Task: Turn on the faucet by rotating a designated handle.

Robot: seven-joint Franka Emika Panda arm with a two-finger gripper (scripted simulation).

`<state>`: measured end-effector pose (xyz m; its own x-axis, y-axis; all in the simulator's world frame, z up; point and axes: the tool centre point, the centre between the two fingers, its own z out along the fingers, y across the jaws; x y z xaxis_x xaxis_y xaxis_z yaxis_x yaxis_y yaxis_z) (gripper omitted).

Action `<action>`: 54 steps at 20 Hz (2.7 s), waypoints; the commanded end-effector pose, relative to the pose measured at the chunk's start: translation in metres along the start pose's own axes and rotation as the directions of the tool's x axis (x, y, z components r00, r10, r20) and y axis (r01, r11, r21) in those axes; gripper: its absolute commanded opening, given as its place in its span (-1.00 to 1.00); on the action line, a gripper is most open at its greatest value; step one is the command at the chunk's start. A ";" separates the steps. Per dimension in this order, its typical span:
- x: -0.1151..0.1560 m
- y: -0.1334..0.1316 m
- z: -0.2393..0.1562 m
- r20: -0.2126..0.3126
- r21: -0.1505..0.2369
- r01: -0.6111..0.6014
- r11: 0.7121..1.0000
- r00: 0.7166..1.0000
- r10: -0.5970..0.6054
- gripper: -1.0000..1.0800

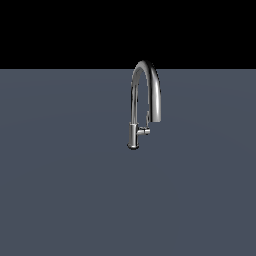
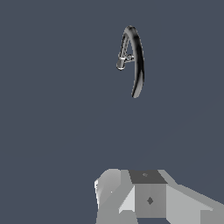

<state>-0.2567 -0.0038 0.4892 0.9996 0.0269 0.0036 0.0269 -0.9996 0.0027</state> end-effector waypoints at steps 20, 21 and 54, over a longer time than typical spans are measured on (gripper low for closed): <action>0.049 0.001 0.009 0.122 0.088 -0.102 0.991 0.988 0.091 -1.00; 0.054 0.002 0.010 0.135 0.097 -0.114 0.989 0.986 0.101 -1.00; 0.224 0.036 0.105 0.637 0.286 -0.567 0.772 0.715 0.289 -1.00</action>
<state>-0.0385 -0.0320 0.3916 0.7441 -0.2696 -0.6112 -0.5236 -0.8036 -0.2830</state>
